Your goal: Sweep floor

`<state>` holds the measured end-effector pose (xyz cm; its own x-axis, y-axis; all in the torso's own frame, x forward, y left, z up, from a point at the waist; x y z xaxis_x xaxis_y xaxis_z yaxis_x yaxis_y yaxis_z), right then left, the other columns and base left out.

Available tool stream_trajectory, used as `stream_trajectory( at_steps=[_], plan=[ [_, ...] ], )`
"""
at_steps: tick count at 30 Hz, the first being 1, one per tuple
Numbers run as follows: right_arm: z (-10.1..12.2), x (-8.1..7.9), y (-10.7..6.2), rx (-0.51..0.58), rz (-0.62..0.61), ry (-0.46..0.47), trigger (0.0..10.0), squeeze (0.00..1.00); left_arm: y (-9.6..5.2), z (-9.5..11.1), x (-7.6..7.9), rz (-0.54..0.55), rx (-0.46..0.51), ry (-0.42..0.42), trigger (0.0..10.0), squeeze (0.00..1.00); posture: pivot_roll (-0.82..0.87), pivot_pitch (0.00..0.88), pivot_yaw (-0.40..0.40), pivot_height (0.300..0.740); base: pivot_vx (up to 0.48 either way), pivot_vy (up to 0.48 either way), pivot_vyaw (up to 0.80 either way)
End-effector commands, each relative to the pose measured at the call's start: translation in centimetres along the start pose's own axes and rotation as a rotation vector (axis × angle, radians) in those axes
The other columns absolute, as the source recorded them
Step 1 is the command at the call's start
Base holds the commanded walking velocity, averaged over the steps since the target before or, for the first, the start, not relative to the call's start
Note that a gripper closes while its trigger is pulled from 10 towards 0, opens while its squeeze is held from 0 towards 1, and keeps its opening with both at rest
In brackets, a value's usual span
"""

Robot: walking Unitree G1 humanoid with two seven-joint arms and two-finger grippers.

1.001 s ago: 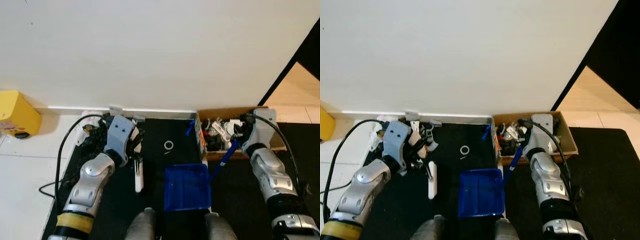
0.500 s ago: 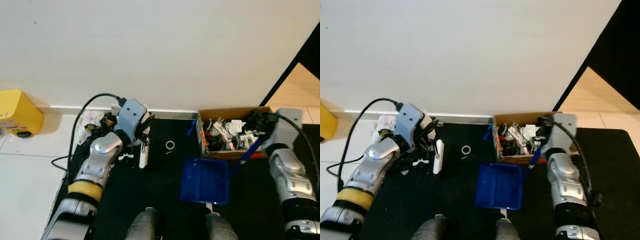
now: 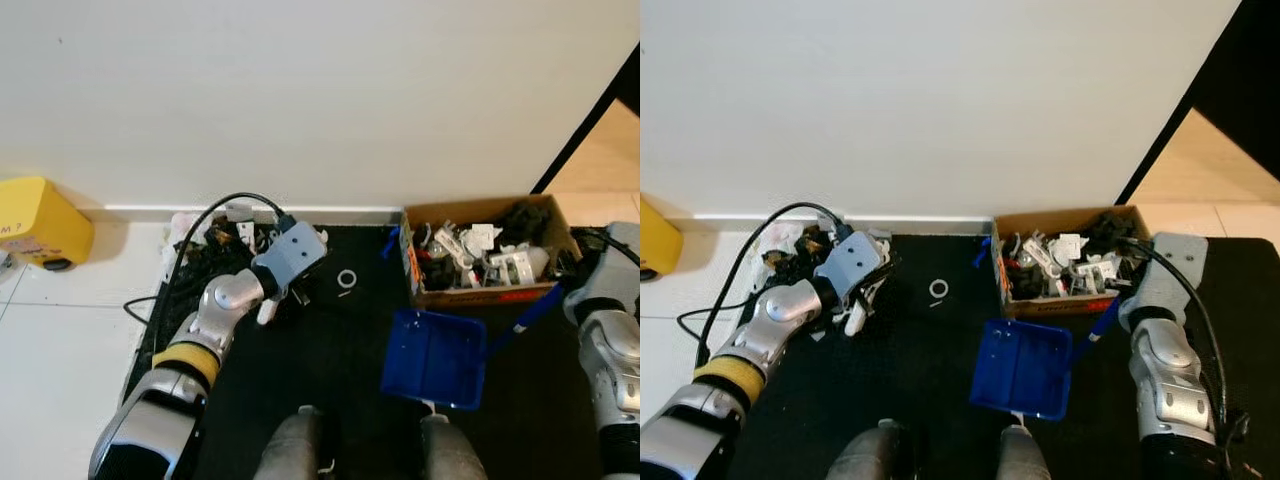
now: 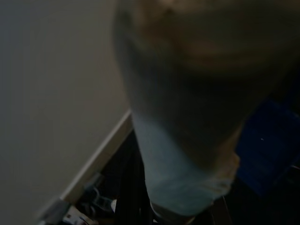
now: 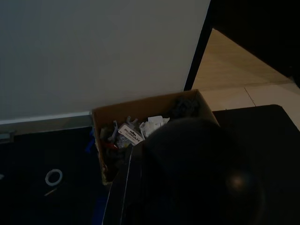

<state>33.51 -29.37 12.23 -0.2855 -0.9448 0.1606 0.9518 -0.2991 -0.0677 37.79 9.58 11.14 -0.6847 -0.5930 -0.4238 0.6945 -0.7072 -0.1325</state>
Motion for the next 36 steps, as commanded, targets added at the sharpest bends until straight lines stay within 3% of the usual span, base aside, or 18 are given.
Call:
stream_trajectory(
  at_steps=[1,6,8,10,11,14,19,26,30,33,35,36],
  plan=[
    [0.0,0.7,-0.5,-0.006,-0.010,-0.006,10.0,0.00,0.6,0.9,0.2,-0.011,0.040,0.050,10.0,0.00,-0.04,0.321,0.075,0.740,0.000,0.000,0.00],
    [0.5,1.2,-0.8,0.000,-0.015,-0.005,10.0,0.00,1.3,1.7,0.2,-0.004,0.070,0.058,10.0,0.00,-0.08,0.338,0.069,0.740,0.000,0.000,0.00],
    [0.8,1.3,-1.0,0.004,-0.015,-0.008,10.0,0.00,1.7,1.9,0.7,-0.028,0.067,0.099,10.0,0.00,-0.10,0.350,0.065,0.740,0.000,0.000,0.00],
    [1.2,1.4,-1.4,0.012,-0.009,-0.014,10.0,0.00,2.0,1.6,1.5,-0.088,0.044,0.208,10.0,0.00,-0.11,0.360,0.062,0.740,0.000,0.000,0.00],
    [1.2,1.4,-1.4,0.012,-0.009,-0.014,10.0,0.00,2.0,1.6,1.5,-0.088,0.044,0.208,10.0,0.00,-0.11,0.360,0.062,0.740,0.000,0.000,0.00],
    [1.8,1.7,-1.9,0.022,0.000,-0.021,10.0,0.00,1.5,0.7,1.7,-0.120,0.011,0.318,10.0,0.00,-0.12,0.380,0.054,0.740,0.000,0.000,0.00],
    [2.1,1.8,-2.4,0.021,0.007,-0.027,10.0,0.00,0.9,0.2,1.5,-0.123,-0.001,0.365,10.0,0.00,-0.13,0.394,0.045,0.740,0.000,0.000,0.00],
    [2.4,1.3,-2.8,0.015,0.027,-0.029,10.0,0.00,0.5,-0.7,1.8,-0.132,-0.017,0.364,10.0,0.00,-0.14,0.411,0.037,0.740,0.000,0.000,0.00],
    [2.9,1.0,-3.0,0.021,0.042,-0.028,10.0,0.00,-0.2,-1.7,1.5,-0.095,-0.041,0.323,10.0,0.00,-0.14,0.415,0.032,0.740,0.000,0.000,0.00],
    [3.3,1.1,-3.1,0.029,0.047,-0.031,10.0,0.00,-1.0,-2.8,1.2,-0.056,-0.070,0.226,10.0,0.00,-0.15,0.414,0.025,0.740,0.000,0.000,0.00],
    [3.5,1.2,-3.0,0.032,0.049,-0.032,10.0,0.00,-1.1,-3.1,0.9,-0.028,-0.078,0.107,10.0,0.00,-0.15,0.415,0.022,0.740,0.000,0.000,0.00],
    [3.5,1.2,-3.0,0.032,0.049,-0.032,10.0,0.00,-1.1,-3.1,0.9,-0.028,-0.078,0.107,10.0,0.00,-0.15,0.415,0.022,0.740,0.000,0.000,0.00]
  ],
)
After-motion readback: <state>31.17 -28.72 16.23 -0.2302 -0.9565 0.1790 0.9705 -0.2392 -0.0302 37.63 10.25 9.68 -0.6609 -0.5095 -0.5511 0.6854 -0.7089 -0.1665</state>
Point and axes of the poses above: a point about 5 cm out from each wrist's last joint towards the gripper, its own y axis pointing out of the wrist towards the gripper, its own z axis along the axis of the wrist's last joint, x = y × z, the point moved 5 cm from there along y, pointing out of the wrist towards the gripper, and after that the axes turned 6 degrees about -y, right-handed, at the moved point
